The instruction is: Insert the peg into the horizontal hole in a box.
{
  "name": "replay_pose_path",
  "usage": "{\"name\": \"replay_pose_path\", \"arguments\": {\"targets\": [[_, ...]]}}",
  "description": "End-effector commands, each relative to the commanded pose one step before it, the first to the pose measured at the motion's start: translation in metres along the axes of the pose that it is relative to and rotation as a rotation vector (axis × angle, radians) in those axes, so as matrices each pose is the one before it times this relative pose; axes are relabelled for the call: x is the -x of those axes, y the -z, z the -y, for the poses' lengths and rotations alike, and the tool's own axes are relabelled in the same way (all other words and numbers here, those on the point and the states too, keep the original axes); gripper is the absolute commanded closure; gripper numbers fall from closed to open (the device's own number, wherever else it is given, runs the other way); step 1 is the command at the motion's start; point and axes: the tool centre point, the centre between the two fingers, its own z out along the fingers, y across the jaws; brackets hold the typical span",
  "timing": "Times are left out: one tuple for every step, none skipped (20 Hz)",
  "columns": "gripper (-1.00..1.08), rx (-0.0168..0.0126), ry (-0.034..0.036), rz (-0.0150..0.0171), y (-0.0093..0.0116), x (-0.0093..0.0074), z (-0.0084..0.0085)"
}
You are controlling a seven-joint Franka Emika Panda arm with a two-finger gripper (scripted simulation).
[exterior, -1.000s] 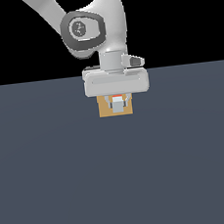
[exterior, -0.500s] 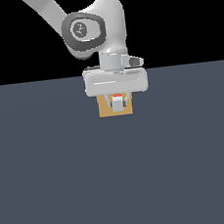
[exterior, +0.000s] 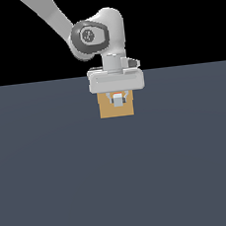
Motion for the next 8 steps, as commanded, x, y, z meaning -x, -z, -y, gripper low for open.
{"name": "replay_pose_path", "arguments": {"targets": [[1.08, 0.00231, -0.00185, -0.00031, 0.00123, -0.01106, -0.00109], [1.08, 0.00000, 0.00000, 0.00000, -0.00001, -0.00256, -0.00015], [1.08, 0.00000, 0.00000, 0.00000, 0.00000, -0.00165, -0.00019], [1.08, 0.00000, 0.00000, 0.00000, 0.00000, -0.00074, -0.00023], [1.08, 0.00000, 0.00000, 0.00000, 0.00001, 0.00017, -0.00027], [1.08, 0.00000, 0.00000, 0.00000, 0.00001, 0.00109, -0.00031], [1.08, 0.00000, 0.00000, 0.00000, 0.00001, 0.00119, -0.00021], [1.08, 0.00000, 0.00000, 0.00000, 0.00000, 0.00043, -0.00006]]}}
